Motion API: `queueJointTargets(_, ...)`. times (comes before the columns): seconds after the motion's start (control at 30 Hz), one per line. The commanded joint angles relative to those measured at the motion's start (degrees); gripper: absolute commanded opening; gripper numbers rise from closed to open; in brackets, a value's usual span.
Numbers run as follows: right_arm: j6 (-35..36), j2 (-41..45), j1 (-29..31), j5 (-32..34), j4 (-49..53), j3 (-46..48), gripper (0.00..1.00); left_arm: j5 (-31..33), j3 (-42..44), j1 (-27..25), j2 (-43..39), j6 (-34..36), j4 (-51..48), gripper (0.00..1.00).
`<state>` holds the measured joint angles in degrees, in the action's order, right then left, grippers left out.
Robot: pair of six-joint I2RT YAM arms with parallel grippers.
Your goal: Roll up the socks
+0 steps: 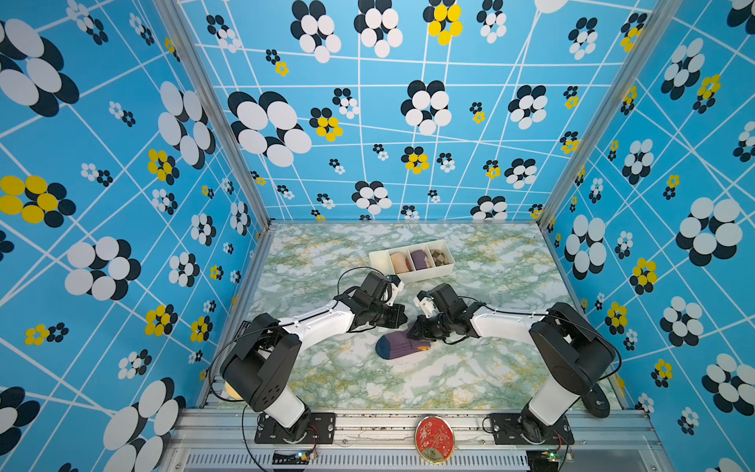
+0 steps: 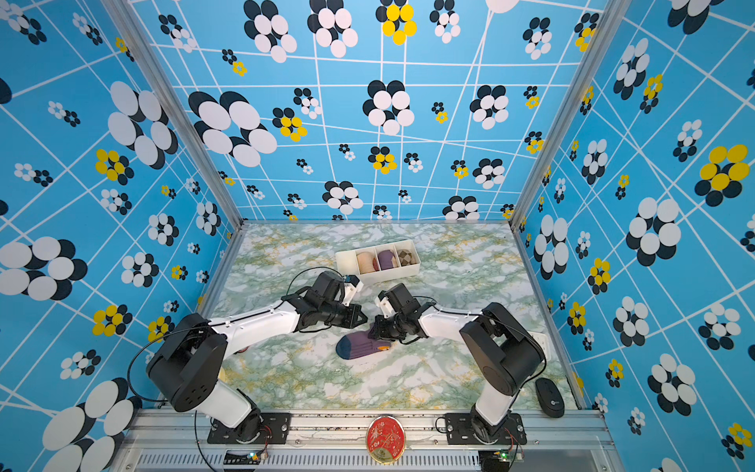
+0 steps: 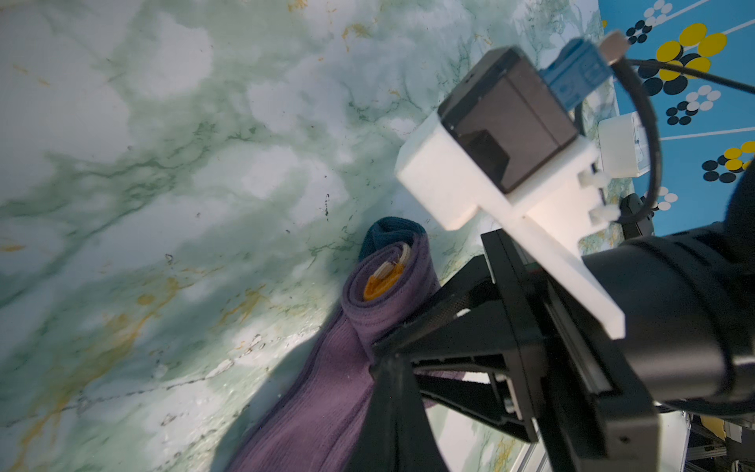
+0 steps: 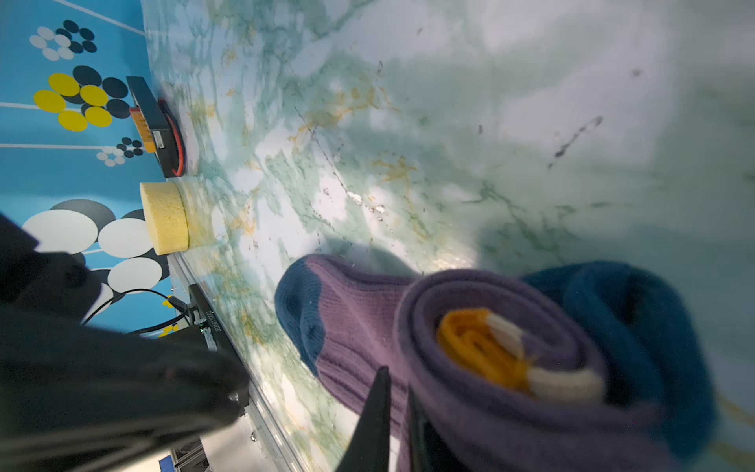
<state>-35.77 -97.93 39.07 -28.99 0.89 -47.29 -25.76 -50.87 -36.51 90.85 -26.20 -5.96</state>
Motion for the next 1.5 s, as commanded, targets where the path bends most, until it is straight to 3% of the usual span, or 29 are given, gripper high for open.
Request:
queueJointTargets(0.0, 0.61, 1.72, 0.02, -1.50, -0.01, 0.23, 0.14, -0.61, -0.19, -0.31, 0.38, -0.17, -0.55, 0.00)
queueJointTargets(0.33, 1.70, 7.54, 0.00, -0.84, 0.54, -0.23, 0.16, -0.58, 0.21, -0.31, -0.19, 0.00, -0.81, 0.00)
queueJointTargets(0.57, 3.47, 12.74, -2.16, 10.39, 9.22, 1.69, 0.15, -0.78, 0.95, -1.43, -0.90, -0.21, -0.28, 0.00)
queueJointTargets(0.93, 3.25, 16.85, -3.74, 15.48, 11.24, 6.97, 0.14, -0.64, -1.64, -6.06, -1.41, 1.07, -1.10, 0.00)
queueJointTargets(1.37, 3.85, 14.29, -4.17, 20.12, 14.40, 5.47, 0.16, 5.35, -8.53, -9.28, 6.19, 2.71, -8.18, 0.00)
queueJointTargets(1.47, 4.00, 13.89, -4.82, 18.98, 13.56, 5.28, 0.22, 6.06, -8.72, -9.26, 6.70, 2.74, -9.61, 0.00)
